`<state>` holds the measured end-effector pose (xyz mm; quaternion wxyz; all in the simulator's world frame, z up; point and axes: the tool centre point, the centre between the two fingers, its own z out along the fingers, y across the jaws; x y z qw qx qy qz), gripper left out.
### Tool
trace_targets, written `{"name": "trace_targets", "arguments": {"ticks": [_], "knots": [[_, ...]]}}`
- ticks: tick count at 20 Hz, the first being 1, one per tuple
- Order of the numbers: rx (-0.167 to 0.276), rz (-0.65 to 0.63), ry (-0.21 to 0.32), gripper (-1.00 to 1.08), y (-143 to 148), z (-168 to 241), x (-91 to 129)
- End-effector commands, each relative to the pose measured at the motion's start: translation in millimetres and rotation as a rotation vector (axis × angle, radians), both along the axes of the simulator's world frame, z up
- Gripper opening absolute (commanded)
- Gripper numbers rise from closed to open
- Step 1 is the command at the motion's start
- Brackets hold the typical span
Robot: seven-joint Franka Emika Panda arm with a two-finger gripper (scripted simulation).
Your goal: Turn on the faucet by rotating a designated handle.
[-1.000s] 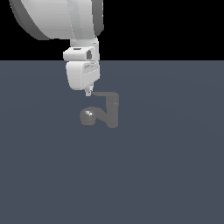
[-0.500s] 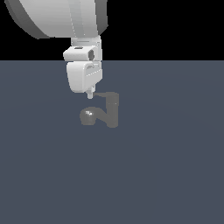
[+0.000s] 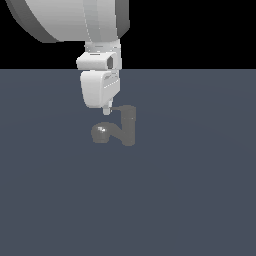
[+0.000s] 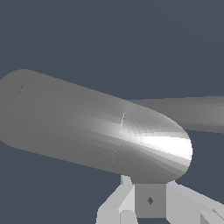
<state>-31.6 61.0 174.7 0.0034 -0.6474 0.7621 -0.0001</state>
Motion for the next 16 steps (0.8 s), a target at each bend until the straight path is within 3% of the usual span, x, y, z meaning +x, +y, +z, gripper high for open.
{"name": "trace_targets", "arguments": {"ticks": [1,9,10,11,16], "knots": [[-0.003,-0.022,0.003,-1.00,-25,-1,-5],[-0.004,-0.026,0.005,-1.00,-68,-1,-22],[-0.004,-0.026,0.005,-1.00,-68,-2,-22],[0.001,0.011,0.002,-1.00,-43,0,-19],[0.000,0.003,0.002,-1.00,-64,-1,-11]]}}
